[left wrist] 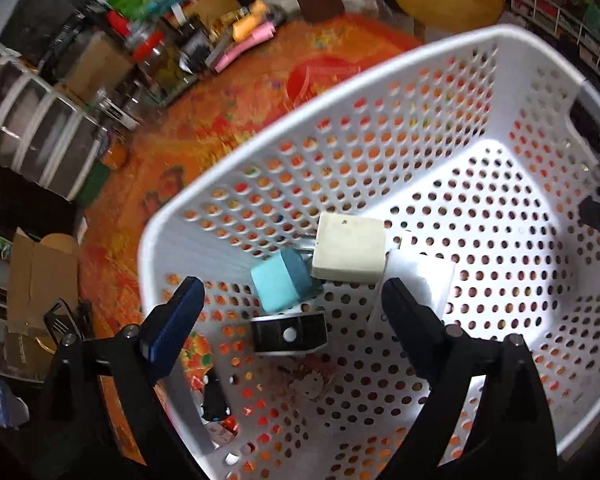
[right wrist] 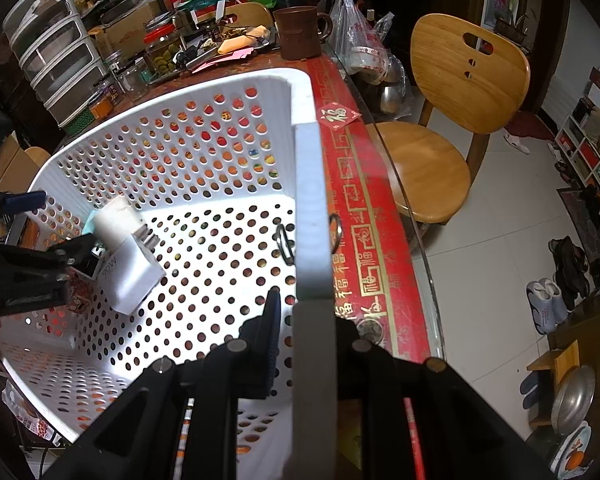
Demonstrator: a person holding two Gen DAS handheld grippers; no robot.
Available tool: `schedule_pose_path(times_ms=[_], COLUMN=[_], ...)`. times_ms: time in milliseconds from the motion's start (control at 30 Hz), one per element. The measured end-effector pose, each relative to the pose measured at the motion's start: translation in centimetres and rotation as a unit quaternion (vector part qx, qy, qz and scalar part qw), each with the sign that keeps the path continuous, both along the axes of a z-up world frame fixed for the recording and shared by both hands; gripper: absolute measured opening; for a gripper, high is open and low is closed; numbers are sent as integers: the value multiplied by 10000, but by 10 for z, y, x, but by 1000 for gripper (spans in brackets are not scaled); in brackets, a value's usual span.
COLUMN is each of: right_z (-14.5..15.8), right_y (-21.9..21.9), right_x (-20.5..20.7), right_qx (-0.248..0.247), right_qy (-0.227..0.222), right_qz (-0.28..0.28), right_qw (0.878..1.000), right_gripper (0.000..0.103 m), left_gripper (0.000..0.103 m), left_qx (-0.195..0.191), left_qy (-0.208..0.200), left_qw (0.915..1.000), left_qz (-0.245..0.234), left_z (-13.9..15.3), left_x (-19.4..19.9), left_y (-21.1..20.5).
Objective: Organize rigid objects
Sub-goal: 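Carry the white charger into the basket and open the left tool, then grasp the yellow-black toy car with the left tool and lift it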
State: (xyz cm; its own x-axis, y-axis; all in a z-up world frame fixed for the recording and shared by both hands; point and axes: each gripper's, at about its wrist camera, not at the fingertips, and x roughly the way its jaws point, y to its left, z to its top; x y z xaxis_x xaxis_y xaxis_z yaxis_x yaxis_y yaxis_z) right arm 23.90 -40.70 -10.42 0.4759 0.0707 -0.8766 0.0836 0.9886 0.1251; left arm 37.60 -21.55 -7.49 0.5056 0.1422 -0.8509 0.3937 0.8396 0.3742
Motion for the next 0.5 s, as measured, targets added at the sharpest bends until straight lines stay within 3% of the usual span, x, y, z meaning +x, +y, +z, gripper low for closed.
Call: schedule_pose_path(times_ms=[133, 200, 367, 500], right_z=[0, 0, 0, 1], right_y=[-1, -1, -2, -1], right_x=[1, 1, 1, 0], right_qx=[14, 16, 12, -9], right_qy=[-3, -4, -14, -21], right_qz=[1, 0, -7, -15], right_qw=[10000, 10000, 10000, 10000], right_gripper=[16, 16, 16, 16], left_gripper=[91, 96, 102, 102], left_qx=[-314, -546, -1122, -1031], left_qy=[-627, -829, -1242, -1454], left_qw=[9975, 9951, 9849, 9807], left_qz=[-11, 6, 446, 801], left_z=[31, 45, 71, 73], left_x=[-33, -47, -90, -114], left_y=[27, 44, 117, 165])
